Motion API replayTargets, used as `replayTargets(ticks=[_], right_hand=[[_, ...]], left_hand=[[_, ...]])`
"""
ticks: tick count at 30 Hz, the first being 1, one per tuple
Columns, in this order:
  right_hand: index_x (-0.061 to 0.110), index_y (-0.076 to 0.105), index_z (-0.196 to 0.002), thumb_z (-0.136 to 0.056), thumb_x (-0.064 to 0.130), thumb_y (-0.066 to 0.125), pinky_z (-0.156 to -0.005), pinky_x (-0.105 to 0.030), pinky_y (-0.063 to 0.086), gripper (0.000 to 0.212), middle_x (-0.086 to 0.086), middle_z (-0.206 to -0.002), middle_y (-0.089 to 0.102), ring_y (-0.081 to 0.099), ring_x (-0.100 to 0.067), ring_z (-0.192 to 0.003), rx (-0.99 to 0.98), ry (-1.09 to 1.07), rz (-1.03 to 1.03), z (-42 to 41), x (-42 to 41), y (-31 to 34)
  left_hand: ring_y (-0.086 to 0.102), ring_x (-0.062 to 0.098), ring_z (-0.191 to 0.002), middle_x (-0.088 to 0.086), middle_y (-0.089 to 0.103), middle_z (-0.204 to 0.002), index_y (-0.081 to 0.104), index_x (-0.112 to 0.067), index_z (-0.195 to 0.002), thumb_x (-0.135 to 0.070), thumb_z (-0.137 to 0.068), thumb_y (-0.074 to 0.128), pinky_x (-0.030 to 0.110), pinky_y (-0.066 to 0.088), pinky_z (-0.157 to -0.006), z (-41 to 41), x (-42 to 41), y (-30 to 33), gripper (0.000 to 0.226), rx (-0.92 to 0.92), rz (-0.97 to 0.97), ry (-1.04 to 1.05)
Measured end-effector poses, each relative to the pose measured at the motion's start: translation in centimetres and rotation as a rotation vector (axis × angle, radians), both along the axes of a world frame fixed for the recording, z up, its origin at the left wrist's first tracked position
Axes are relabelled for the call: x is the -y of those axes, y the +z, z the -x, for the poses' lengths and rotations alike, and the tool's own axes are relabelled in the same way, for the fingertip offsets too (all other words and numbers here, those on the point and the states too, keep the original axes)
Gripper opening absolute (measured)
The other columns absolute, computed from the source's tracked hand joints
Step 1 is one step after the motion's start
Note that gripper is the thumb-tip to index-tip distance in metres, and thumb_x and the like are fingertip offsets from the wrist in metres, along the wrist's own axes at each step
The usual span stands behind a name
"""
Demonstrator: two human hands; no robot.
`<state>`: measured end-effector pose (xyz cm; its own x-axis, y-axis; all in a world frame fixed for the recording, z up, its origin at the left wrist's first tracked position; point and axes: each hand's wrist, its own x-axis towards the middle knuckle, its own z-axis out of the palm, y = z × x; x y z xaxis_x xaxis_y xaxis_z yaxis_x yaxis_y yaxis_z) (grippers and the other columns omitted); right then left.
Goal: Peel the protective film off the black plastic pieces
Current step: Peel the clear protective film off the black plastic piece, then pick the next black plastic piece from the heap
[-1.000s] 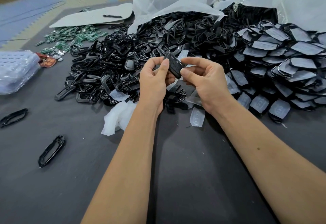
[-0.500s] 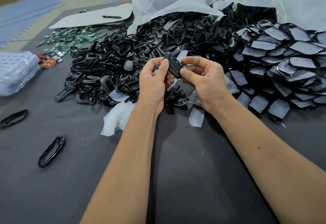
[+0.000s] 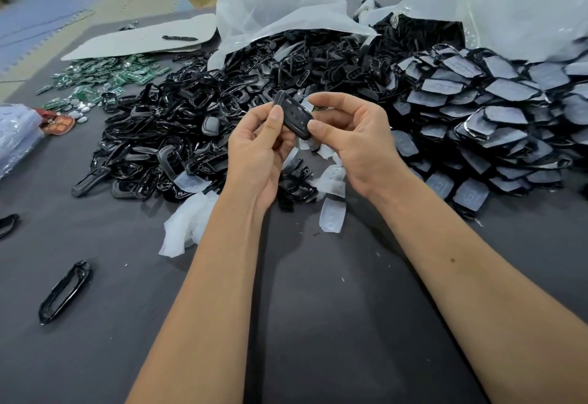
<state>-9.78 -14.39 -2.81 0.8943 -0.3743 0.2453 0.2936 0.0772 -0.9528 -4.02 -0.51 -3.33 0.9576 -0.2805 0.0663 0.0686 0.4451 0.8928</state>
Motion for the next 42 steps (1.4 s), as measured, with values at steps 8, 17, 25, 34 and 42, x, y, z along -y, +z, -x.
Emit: replayTargets(ticks=[8,17,25,34,42], right_hand=[[0.013,0.081,-0.107,-0.087,0.003,0.076,-0.083,-0.016,0.057,0.023,0.007,-0.093,0.076,0.069,0.0,-0.083,0.02,-0.553,0.86,2.4,5.2,3.8],[0.017,0.08,-0.115,-0.095,0.001,0.057,-0.088,-0.023,0.041,0.034,-0.009,-0.112,0.076,0.061,-0.026,-0.11,-0.265,-0.876,1.175,5.1,14.0,5.5],[0.021,0.079,-0.115,-0.095,0.001,0.055,-0.093,-0.026,0.043,0.037,-0.013,-0.116,0.072,0.063,-0.027,-0.109,-0.379,-0.808,1.162,5.3,15.4,5.5],[0.017,0.079,-0.11,-0.093,0.003,0.054,-0.092,-0.036,0.054,0.034,-0.004,-0.107,0.078,0.067,-0.025,-0.106,-0.237,-0.459,1.231,-0.3,6.4,4.7],[0.018,0.057,-0.141,-0.099,0.003,0.051,-0.095,-0.04,0.049,0.044,-0.005,-0.134,0.058,0.036,-0.031,-0.135,-0.357,-0.009,1.682,-6.1,0.0,1.6]], left_hand=[[0.07,0.016,-0.088,0.005,0.076,-0.106,0.069,-0.013,-0.123,-0.016,-0.107,0.055,0.03,0.061,-0.079,0.0,6.0,2.3,0.022,0.188,-0.338,0.107],[0.059,0.022,-0.129,0.007,0.068,-0.136,0.063,-0.008,-0.142,-0.006,-0.103,0.053,0.03,0.043,-0.11,2.1,17.2,4.4,0.04,0.878,-0.794,-0.061],[0.057,0.025,-0.127,0.005,0.072,-0.126,0.072,-0.009,-0.128,-0.006,-0.102,0.052,0.035,0.043,-0.109,3.1,18.0,3.6,0.033,0.875,-0.829,0.068],[0.059,0.034,-0.113,0.014,0.071,-0.11,0.074,-0.009,-0.115,-0.002,-0.088,0.05,0.043,0.049,-0.093,0.1,7.9,1.2,0.037,0.556,-1.21,0.38],[0.018,0.036,-0.155,0.012,0.029,-0.166,0.043,-0.012,-0.151,-0.016,-0.099,0.057,0.041,0.018,-0.126,-5.6,0.9,-0.2,0.054,0.571,-1.716,0.2]])
